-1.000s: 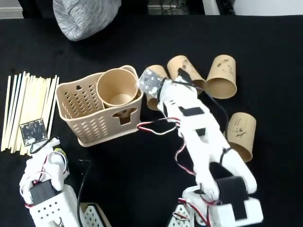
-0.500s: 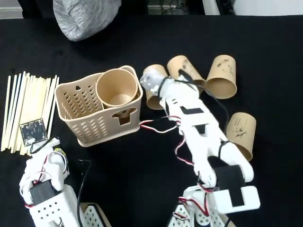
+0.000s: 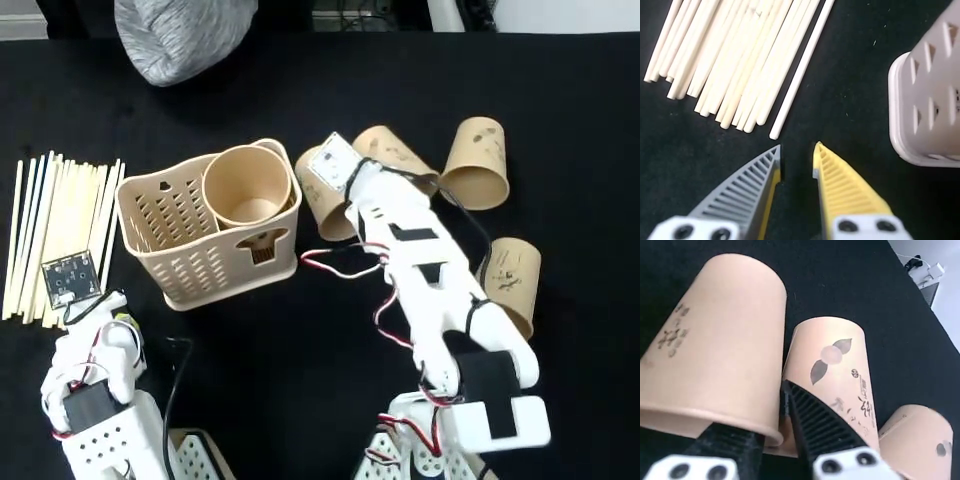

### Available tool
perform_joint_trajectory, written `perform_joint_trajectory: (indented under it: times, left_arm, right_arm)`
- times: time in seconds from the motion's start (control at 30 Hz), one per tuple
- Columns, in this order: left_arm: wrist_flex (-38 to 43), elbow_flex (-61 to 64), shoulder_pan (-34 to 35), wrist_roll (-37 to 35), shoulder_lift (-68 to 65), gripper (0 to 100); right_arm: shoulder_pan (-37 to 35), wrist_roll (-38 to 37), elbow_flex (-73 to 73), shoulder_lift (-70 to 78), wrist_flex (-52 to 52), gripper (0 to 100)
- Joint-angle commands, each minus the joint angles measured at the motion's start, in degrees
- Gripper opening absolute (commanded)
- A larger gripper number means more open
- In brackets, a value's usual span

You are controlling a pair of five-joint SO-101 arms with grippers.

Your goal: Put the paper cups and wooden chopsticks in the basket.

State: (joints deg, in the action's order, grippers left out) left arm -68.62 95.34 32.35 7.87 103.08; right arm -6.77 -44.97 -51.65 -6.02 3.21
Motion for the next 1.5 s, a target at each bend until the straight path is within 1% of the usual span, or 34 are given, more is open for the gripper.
perform_joint_trajectory:
  times: [0.0,0.2,0.33,0.4,0.5,0.63,0.8,0.87,1.1,1.23,1.33,1.47]
  left_arm:
    - [1.4,-0.2,-0.4,0.4,0.3,12]
    - [1.4,-0.2,-0.4,0.4,0.3,12]
    - [1.4,-0.2,-0.4,0.4,0.3,12]
    - [1.4,-0.2,-0.4,0.4,0.3,12]
    - [1.4,-0.2,-0.4,0.4,0.3,12]
    - [1.4,-0.2,-0.4,0.4,0.3,12]
    - [1.4,-0.2,-0.4,0.4,0.3,12]
    - [1.4,-0.2,-0.4,0.4,0.3,12]
    - [1.4,-0.2,-0.4,0.4,0.3,12]
    - [1.4,-0.2,-0.4,0.4,0.3,12]
    - [1.4,-0.2,-0.4,0.4,0.3,12]
    - [1.4,-0.2,-0.4,0.4,0.3,12]
  right_arm:
    - [0.8,3.7,-1.3,-8.0,2.0,1.1]
    - [0.7,6.7,-3.6,-19.6,8.4,1.1]
    - [0.7,9.1,-3.1,-25.5,14.4,1.1]
    - [0.6,11.9,-2.8,-28.0,17.5,1.1]
    - [0.8,17.3,0.7,-31.5,25.9,1.1]
    - [0.4,21.6,8.7,-35.3,39.4,1.1]
    - [-0.1,27.9,20.7,-37.0,52.5,1.1]
    - [-0.4,28.7,25.3,-36.8,57.4,1.1]
    - [-1.0,30.2,39.3,-36.8,68.9,1.1]
    - [-1.5,30.2,46.5,-36.7,73.4,1.1]
    - [-3.5,30.9,49.3,-36.7,75.8,1.1]
    - [-10.6,31.9,51.4,-36.6,77.3,1.1]
